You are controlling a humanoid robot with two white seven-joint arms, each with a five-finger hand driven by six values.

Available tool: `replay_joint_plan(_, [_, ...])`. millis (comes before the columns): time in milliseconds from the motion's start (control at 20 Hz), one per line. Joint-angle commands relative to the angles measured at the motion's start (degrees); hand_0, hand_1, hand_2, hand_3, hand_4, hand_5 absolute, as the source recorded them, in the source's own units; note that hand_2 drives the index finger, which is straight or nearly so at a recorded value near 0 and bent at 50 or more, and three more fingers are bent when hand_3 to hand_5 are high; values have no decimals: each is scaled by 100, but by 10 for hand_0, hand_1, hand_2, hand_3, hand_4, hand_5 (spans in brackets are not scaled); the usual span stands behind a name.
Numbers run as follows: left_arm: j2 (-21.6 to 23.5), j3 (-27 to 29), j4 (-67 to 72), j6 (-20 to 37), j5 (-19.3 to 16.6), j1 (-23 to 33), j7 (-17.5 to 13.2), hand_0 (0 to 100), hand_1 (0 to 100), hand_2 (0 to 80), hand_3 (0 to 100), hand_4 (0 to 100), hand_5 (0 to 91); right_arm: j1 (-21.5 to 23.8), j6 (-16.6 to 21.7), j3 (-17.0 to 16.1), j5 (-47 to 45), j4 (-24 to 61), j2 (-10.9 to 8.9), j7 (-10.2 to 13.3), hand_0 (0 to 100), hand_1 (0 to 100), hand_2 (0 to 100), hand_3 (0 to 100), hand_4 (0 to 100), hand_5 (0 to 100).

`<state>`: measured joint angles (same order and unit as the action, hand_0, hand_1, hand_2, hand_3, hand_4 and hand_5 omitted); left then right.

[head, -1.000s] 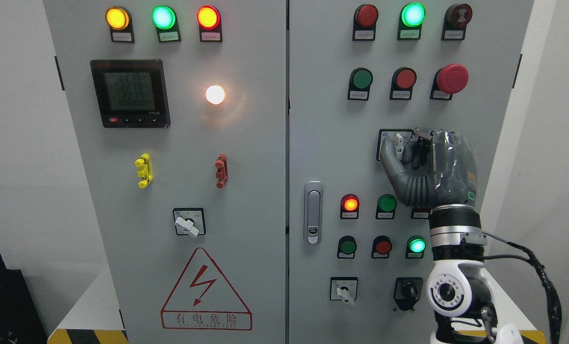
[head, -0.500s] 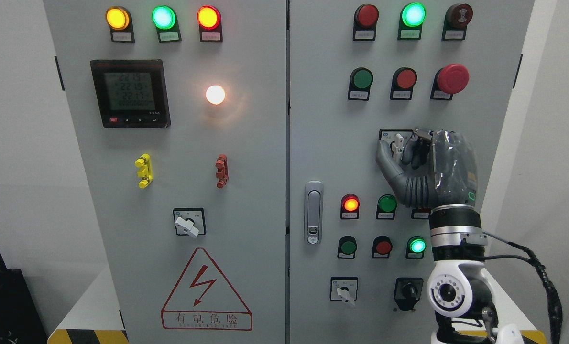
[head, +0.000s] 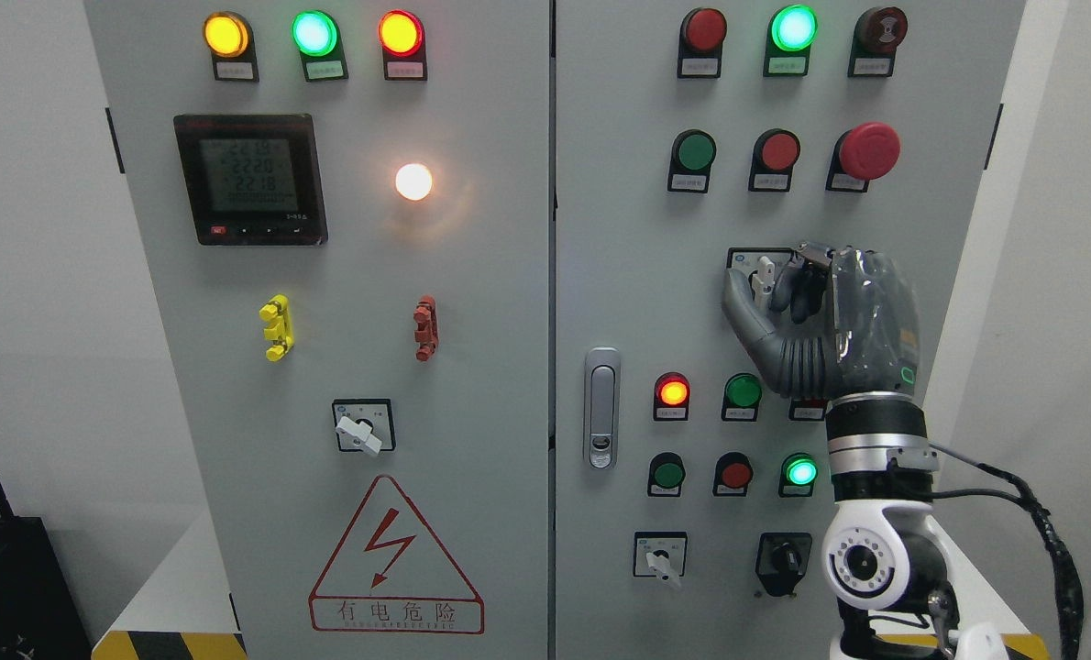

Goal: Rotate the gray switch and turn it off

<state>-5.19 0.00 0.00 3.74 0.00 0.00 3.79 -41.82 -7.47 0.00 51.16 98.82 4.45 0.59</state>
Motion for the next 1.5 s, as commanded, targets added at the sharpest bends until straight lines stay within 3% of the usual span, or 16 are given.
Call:
replay_joint_plan(0, [0, 44, -149, 4, 114, -53, -2, 120, 389, 0, 0, 0, 0, 24, 70, -202, 0, 58, -41, 11, 321, 460, 776, 1000, 961, 1000])
replay_joint_plan(300, [1, 44, -149, 4, 105, -53, -2, 120, 389, 0, 0, 0, 0, 60, 255, -290, -9, 225, -85, 38, 319, 459, 774, 1000, 959, 1000])
replay_joint_plan(650, [1, 44, -149, 4, 114, -53, -2, 120, 389, 0, 0, 0, 0, 314, 861, -589, -44, 664, -67, 90, 320, 445, 769, 1000, 954, 1000])
replay_joint_plan(950, [1, 44, -149, 4, 114, -53, -2, 120, 389, 0, 0, 0, 0, 701, 1493, -843, -53, 1034, -59, 266, 303, 317, 630, 1000, 928, 961])
replay_joint_plan(1000, [1, 44, -149, 4, 114, -53, -2, 120, 389, 0, 0, 0, 0, 771, 1651, -896, -53, 1077, -59, 301, 298, 309, 606, 993, 901, 894])
replay_joint_plan(1100, [1, 44, -149, 4, 114, -53, -2, 120, 389, 0, 0, 0, 0, 903, 2046, -1045, -62, 1139, -67, 310, 296, 310, 550, 893, 791, 663])
replay_joint_plan(1150, [1, 44, -149, 4, 114, -53, -2, 120, 389, 0, 0, 0, 0, 973, 2257, -1151, -62, 1166, -67, 293, 291, 316, 527, 837, 695, 518])
replay_joint_plan(1300, [1, 44, -149, 4, 106, -53, -2, 120, 389, 0, 0, 0, 0, 1096, 2645, -1362, -62, 1192, -76, 214, 292, 321, 446, 596, 424, 247])
replay_joint_plan(1350, [1, 44, -149, 4, 114, -53, -2, 120, 389, 0, 0, 0, 0, 1105, 2681, -1371, -62, 1192, -76, 196, 291, 321, 432, 551, 400, 230])
replay_joint_plan(1400, [1, 44, -149, 4, 114, -53, -2, 120, 389, 0, 0, 0, 0, 1140, 2724, -1397, -70, 1192, -76, 196, 293, 321, 381, 441, 312, 177])
replay_joint_plan(1450, [-8, 44, -149, 4, 106, -53, -2, 120, 389, 0, 0, 0, 0, 1167, 2768, -1406, -88, 1192, -76, 196, 293, 320, 368, 421, 291, 164])
